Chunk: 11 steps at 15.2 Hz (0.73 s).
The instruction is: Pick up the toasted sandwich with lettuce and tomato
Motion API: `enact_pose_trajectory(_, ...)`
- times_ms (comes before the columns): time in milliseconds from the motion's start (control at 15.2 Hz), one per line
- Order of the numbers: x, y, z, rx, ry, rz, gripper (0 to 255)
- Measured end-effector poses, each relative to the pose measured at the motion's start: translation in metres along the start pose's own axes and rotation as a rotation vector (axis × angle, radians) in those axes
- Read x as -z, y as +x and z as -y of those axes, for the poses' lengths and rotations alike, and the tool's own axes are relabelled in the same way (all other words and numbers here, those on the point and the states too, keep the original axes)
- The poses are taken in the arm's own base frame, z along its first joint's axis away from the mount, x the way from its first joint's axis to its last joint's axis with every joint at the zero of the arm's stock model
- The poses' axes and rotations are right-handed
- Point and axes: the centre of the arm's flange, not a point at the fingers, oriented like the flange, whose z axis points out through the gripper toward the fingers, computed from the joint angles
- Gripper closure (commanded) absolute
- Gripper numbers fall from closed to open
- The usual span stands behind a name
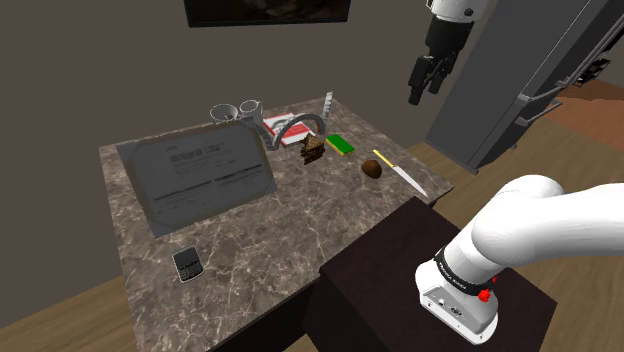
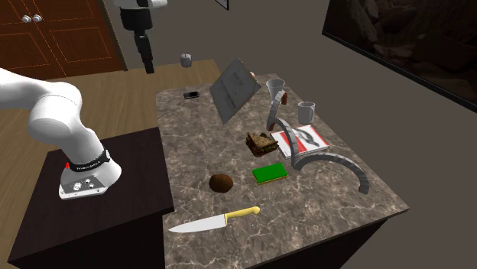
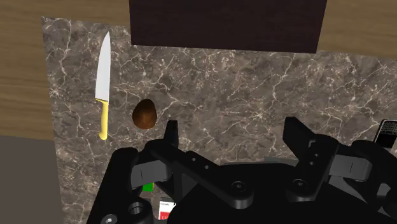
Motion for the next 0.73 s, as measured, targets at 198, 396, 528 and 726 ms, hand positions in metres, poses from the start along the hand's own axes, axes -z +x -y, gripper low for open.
enact_pose_trajectory(198, -0.010, 0.013, 0.002, -0.016, -0.004, 0.004, 0)
enact_pose_trajectory(396, -0.030, 0.042, 0.005, -0.052, -0.012, 0.009, 0)
enact_pose_trajectory(528, -0.044, 0.066, 0.008, -0.077, -0.018, 0.014, 0)
enact_pose_trajectory(726, -0.069, 0.097, 0.011, -0.116, -0.027, 0.020, 0)
